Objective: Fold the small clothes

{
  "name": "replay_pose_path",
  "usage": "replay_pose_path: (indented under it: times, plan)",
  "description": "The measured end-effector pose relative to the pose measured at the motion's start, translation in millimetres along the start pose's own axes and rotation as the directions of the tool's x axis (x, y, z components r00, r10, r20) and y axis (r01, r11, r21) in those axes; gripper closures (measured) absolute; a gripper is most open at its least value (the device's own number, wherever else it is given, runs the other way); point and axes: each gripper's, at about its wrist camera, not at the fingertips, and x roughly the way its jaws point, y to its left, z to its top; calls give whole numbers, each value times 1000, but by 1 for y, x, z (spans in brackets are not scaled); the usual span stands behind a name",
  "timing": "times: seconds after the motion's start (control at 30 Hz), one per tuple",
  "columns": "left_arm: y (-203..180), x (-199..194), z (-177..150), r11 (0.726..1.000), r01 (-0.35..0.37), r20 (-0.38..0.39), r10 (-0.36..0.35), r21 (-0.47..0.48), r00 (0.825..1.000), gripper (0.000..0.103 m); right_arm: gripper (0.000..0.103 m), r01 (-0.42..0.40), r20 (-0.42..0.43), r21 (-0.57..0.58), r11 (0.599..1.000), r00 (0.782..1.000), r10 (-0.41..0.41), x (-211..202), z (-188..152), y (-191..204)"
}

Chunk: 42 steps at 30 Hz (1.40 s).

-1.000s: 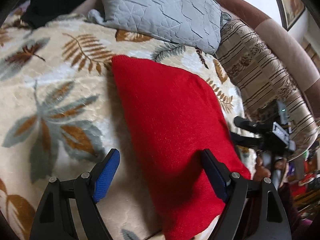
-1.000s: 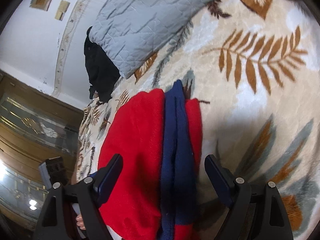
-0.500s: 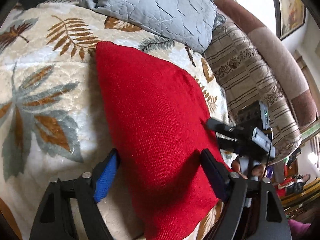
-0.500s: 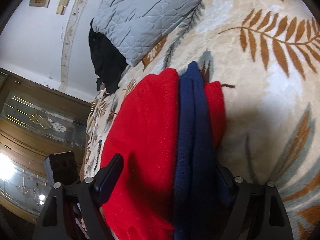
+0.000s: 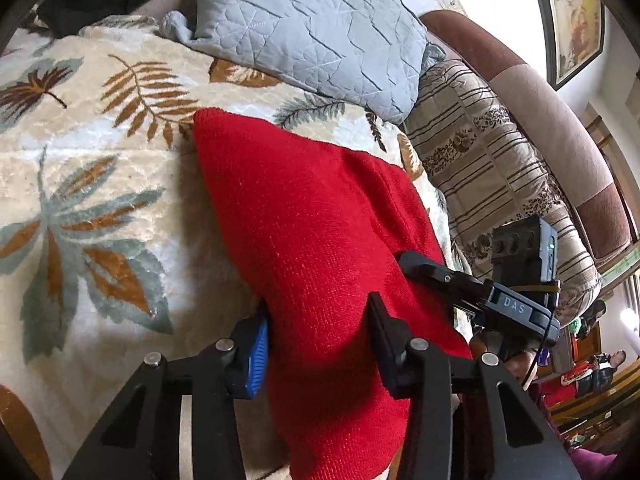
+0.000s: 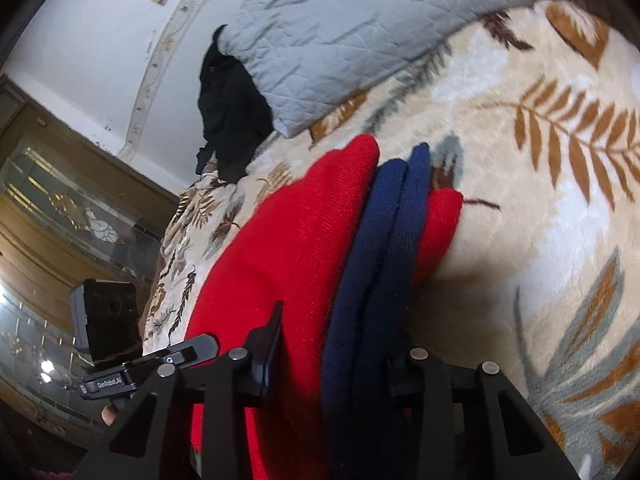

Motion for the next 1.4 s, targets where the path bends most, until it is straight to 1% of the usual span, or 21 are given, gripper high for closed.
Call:
replay_pose_path:
  times: [0.23,0.4,0.53,0.63,0.67,0.7,0.77,0.8,0.87,0.9,0.93,0.97,1.0,1.03,1.1,1.13,1.17,1.2,1.3,1.37,1.4]
  plan:
    - [-13,-38,-4,999,-39,68,36,33,997,57,63,-24,29,-90,996,999,26,-7,-5,30]
    - [-14,-61,-15,996,-79,108,75,33,991,57,63,-75,51,-122,990,995,81,-8,-13,49]
    - [-4,-60,-29,991,-134,82,132,17,988,57,63,-89,45,-110,990,995,94,-1,-23,54]
    - [9,-42,-41,970,-242,7,241,16,970,54,63,-41,-7,-98,994,999,40,12,-34,49]
    - [12,-41,-45,965,-261,8,261,17,965,52,62,1,-47,-102,995,999,-6,19,-40,47]
    - [12,-44,-47,967,-255,23,255,13,967,52,60,50,-54,-119,992,997,-57,21,-44,47]
    - [9,-56,-49,961,-275,42,275,5,961,52,51,100,-44,-147,984,993,-107,16,-48,52]
    - [4,-64,-52,952,-305,70,303,12,950,51,49,126,-30,-166,978,991,-133,11,-50,57]
    - [-7,-78,-61,927,-375,120,369,30,922,46,48,196,50,-220,956,981,-190,-8,-54,71]
    - [-11,-84,-65,909,-416,140,408,36,902,39,48,224,103,-238,945,973,-205,-21,-59,77]
    - [-12,-87,-69,897,-440,154,430,39,890,30,48,232,135,-250,940,970,-204,-29,-63,83]
    - [-17,-90,-73,875,-482,177,468,40,866,26,48,241,176,-289,927,965,-196,-40,-71,92]
    - [-19,-90,-77,845,-533,195,517,37,833,19,48,251,196,-330,910,961,-194,-44,-78,101]
    - [-21,-86,-82,806,-590,201,572,43,795,17,49,258,200,-356,898,960,-196,-43,-80,107]
    - [-20,-78,-87,759,-647,191,625,74,756,17,60,256,137,-389,885,966,-220,-29,-92,113]
    - [-20,-77,-89,750,-656,187,636,79,749,17,66,263,72,-378,888,964,-255,-16,-95,108]
    - [-19,-81,-90,756,-651,181,633,70,753,17,66,272,13,-362,892,958,-286,-3,-97,100]
    - [-20,-87,-90,755,-653,179,636,57,751,17,66,278,-33,-341,898,951,-307,7,-100,91]
    - [-31,-109,-91,728,-685,234,661,30,712,17,66,271,-20,-302,914,957,-291,-7,-95,94]
    - [-44,-124,-93,709,-705,280,673,20,685,17,66,247,27,-273,930,968,-249,-29,-90,102]
    - [-52,-133,-93,695,-719,307,680,17,665,17,66,249,57,-279,927,968,-243,-39,-89,112]
